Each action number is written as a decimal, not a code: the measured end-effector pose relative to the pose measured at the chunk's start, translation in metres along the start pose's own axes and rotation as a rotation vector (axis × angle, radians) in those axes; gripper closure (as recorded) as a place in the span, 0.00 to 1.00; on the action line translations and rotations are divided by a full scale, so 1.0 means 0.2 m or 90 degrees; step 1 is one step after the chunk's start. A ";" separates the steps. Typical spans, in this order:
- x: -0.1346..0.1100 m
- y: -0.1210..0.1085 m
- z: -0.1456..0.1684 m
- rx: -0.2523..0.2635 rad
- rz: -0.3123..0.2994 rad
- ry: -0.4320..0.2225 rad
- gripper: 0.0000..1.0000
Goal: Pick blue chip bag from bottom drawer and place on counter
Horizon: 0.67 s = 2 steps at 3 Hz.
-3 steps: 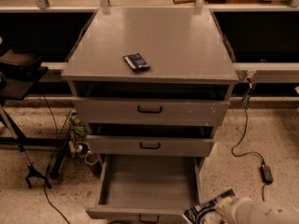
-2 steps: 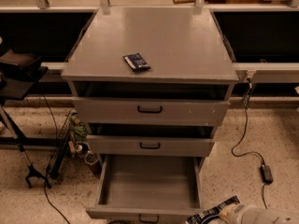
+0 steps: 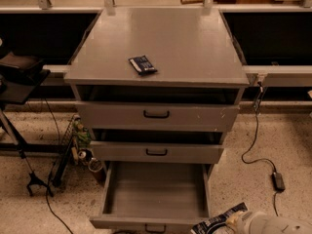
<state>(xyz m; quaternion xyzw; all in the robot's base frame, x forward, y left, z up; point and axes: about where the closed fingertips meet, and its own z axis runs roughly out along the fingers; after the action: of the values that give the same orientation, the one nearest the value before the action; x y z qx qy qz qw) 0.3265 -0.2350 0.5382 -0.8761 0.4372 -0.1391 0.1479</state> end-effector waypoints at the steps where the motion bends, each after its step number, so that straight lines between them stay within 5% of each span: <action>1: 0.02 -0.14 -0.09 0.046 -0.016 0.014 1.00; 2: 0.15 -0.26 -0.32 0.109 -0.035 0.058 1.00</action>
Offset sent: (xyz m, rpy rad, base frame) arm 0.0425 -0.0449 0.1621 0.0110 -0.3548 0.0547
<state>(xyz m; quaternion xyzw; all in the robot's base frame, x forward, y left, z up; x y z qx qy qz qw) 0.3563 -0.2381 0.6201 -0.8649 0.4056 -0.2195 0.1981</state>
